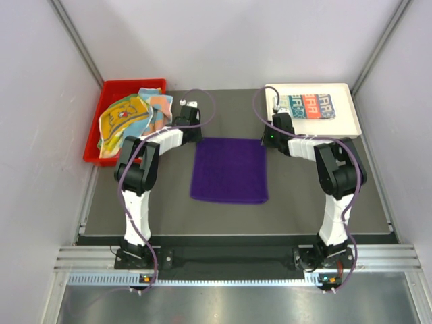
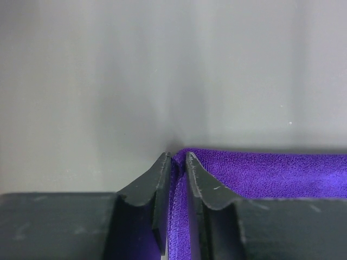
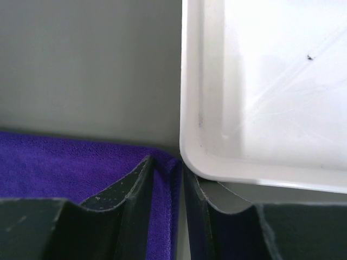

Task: Fold and stack the towels
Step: Fold the towel

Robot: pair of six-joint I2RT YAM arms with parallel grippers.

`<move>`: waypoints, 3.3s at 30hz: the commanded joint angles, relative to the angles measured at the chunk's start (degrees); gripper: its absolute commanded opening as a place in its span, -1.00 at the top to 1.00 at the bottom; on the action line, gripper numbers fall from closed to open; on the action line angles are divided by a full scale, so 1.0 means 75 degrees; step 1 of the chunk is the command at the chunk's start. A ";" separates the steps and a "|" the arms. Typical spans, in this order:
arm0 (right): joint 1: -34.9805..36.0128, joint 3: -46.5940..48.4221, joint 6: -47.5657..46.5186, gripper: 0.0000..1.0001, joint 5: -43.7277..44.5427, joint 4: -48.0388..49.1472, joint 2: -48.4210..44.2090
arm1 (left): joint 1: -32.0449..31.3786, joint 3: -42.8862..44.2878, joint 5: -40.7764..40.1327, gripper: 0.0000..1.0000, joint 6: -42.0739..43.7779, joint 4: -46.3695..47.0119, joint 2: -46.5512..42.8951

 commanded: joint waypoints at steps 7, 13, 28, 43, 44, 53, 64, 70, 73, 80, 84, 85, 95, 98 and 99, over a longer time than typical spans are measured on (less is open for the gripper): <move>-0.0056 0.0055 0.0407 0.48 -0.0600 0.0750 0.0116 | 0.0114 -0.0567 0.0267 0.83 -0.0302 0.0391 -0.0156; -0.0220 -0.0063 0.0513 0.53 -0.0776 0.0903 0.0058 | 0.0255 -0.0860 0.0478 1.00 -0.0630 0.0766 -0.0344; -0.0325 -0.0121 0.0536 0.44 -0.0554 0.0610 0.0023 | 0.0337 -0.1270 0.0888 0.35 -0.0806 0.1282 -0.0672; -0.0314 -0.0239 0.0559 0.25 -0.0413 0.0762 -0.0071 | 0.0466 -0.1539 0.1521 0.17 -0.0853 0.1774 -0.0836; -0.0325 -0.0227 0.0571 0.25 -0.0436 0.0774 -0.0071 | 0.0489 -0.1574 0.1614 0.15 -0.0865 0.1844 -0.0836; -0.0325 -0.0180 0.0630 0.32 -0.0495 0.0715 0.0058 | 0.0536 -0.1340 0.1534 0.19 -0.0876 0.1482 -0.0532; -0.0314 -0.0122 0.0606 0.59 -0.0577 0.0680 0.0128 | 0.0536 -0.1223 0.1206 0.65 -0.1017 0.1376 -0.0414; -0.0325 -0.0110 0.0606 0.67 -0.0682 0.0750 0.0151 | 0.0536 -0.1282 0.1170 0.78 -0.1169 0.1575 -0.0485; -0.0325 -0.0168 0.0630 0.69 -0.0706 0.0820 0.0128 | 0.0536 -0.1340 0.1182 0.87 -0.1240 0.1692 -0.0520; -0.0349 -0.0344 0.0618 0.73 -0.0835 0.1124 -0.0036 | 0.0536 -0.1574 0.1240 1.00 -0.1509 0.2266 -0.0707; -0.0361 -0.0508 0.0595 0.74 -0.0940 0.1429 -0.0223 | 0.0536 -0.1820 0.1404 1.00 -0.1603 0.2875 -0.0917; -0.0361 -0.0555 0.0583 0.75 -0.0998 0.1511 -0.0282 | 0.0536 -0.1972 0.1532 1.00 -0.1615 0.3247 -0.0976; -0.0396 -0.1432 0.0700 0.74 -0.1268 0.2683 -0.1089 | 0.0536 -0.2851 0.1674 1.00 -0.1802 0.4679 -0.1679; -0.0407 -0.1726 0.0724 0.74 -0.1292 0.2895 -0.1406 | 0.0536 -0.3203 0.1686 1.00 -0.1849 0.4903 -0.1995; -0.0408 -0.1785 0.0735 0.74 -0.1304 0.2918 -0.1477 | 0.0536 -0.3331 0.1686 1.00 -0.1849 0.4915 -0.2054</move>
